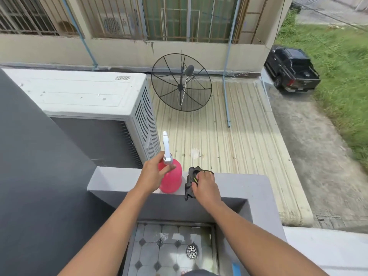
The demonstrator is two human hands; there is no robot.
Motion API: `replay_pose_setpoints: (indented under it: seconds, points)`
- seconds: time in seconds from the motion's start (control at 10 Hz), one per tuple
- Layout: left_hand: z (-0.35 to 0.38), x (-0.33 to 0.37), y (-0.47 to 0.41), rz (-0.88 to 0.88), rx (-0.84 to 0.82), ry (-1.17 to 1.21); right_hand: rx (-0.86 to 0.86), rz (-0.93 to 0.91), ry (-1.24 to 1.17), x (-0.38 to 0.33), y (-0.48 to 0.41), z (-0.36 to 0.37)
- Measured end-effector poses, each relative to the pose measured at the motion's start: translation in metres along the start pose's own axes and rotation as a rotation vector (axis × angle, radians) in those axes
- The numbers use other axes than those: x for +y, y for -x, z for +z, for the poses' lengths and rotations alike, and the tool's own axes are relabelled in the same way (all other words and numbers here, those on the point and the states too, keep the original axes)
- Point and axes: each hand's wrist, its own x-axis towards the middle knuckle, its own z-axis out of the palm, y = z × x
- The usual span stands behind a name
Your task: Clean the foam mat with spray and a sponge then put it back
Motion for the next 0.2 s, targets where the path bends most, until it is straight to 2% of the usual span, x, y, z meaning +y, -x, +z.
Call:
replay_pose_setpoints:
  seconds: [0.1,0.2]
  points:
    - [-0.001,-0.004,0.004,-0.005,-0.031,0.001,-0.071,-0.012,0.074,0.002,0.002,0.001]
    - [-0.009,-0.004,0.010,0.020,-0.084,-0.012,-0.141,0.013,0.040,-0.005,-0.007,-0.014]
